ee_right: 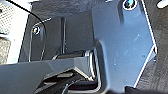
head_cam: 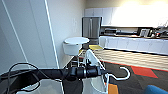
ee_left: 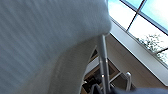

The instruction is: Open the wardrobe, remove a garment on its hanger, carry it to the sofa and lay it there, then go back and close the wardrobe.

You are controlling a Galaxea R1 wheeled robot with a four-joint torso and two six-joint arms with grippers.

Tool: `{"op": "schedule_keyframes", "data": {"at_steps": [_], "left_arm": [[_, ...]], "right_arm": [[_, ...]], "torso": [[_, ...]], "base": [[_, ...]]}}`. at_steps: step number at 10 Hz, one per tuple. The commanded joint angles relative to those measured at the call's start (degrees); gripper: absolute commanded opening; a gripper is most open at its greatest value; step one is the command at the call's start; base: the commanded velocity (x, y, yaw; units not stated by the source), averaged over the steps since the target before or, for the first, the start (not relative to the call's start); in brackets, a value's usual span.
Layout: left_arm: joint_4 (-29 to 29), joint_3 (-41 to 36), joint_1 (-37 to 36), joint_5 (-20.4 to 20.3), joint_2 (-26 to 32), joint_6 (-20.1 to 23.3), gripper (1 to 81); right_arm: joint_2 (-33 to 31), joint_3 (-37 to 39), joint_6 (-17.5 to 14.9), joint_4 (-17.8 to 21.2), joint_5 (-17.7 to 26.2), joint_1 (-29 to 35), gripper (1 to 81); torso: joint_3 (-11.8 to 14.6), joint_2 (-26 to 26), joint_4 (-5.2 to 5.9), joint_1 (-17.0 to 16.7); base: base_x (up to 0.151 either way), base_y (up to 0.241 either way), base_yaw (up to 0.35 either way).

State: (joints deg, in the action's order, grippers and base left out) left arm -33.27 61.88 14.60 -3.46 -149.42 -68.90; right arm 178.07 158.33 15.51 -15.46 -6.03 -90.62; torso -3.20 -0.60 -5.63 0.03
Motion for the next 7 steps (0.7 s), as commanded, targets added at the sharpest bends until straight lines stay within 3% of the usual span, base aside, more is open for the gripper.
{"op": "schedule_keyframes", "data": {"at_steps": [1,2,3,4,5,7], "left_arm": [[-1.89,-2.02,-9.55,-1.81,-0.18,1.23,1.0],[-1.89,-2.11,-9.55,-1.81,-0.18,1.23,1.0],[-1.89,-2.29,-9.55,-1.81,-0.09,1.31,1.0],[-2.33,-2.29,-9.54,-1.81,-0.18,1.23,1.0],[-2.42,-2.29,-9.55,-1.81,-0.35,1.23,1.0],[-2.59,-2.73,-9.54,-1.81,-0.36,1.23,1.0]], "right_arm": [[0.56,-0.67,-0.13,-0.01,2.78,1.89,81.1],[0.56,-0.67,-0.13,0.16,2.78,1.98,81.1],[0.56,-0.67,-0.13,0.16,2.78,1.98,81.1],[0.56,-0.67,-0.13,0.16,2.78,1.98,81.1],[0.56,-0.67,-0.13,0.16,2.78,1.89,81.1],[0.56,-0.67,-0.13,0.16,2.35,1.89,81.1]], "torso": [[0.00,0.00,0.00,0.00],[0.00,0.00,0.00,0.00],[-4.45,0.00,0.00,0.00],[-5.32,0.00,0.00,0.00],[-0.88,0.00,0.02,-0.02],[-2.95,0.00,0.02,-0.02]], "base": [[0.000,0.000,-0.268],[0.000,0.000,-0.268],[0.000,0.000,-0.268],[0.000,0.000,-0.268],[0.000,0.000,-0.268],[0.000,0.000,-0.268]]}}
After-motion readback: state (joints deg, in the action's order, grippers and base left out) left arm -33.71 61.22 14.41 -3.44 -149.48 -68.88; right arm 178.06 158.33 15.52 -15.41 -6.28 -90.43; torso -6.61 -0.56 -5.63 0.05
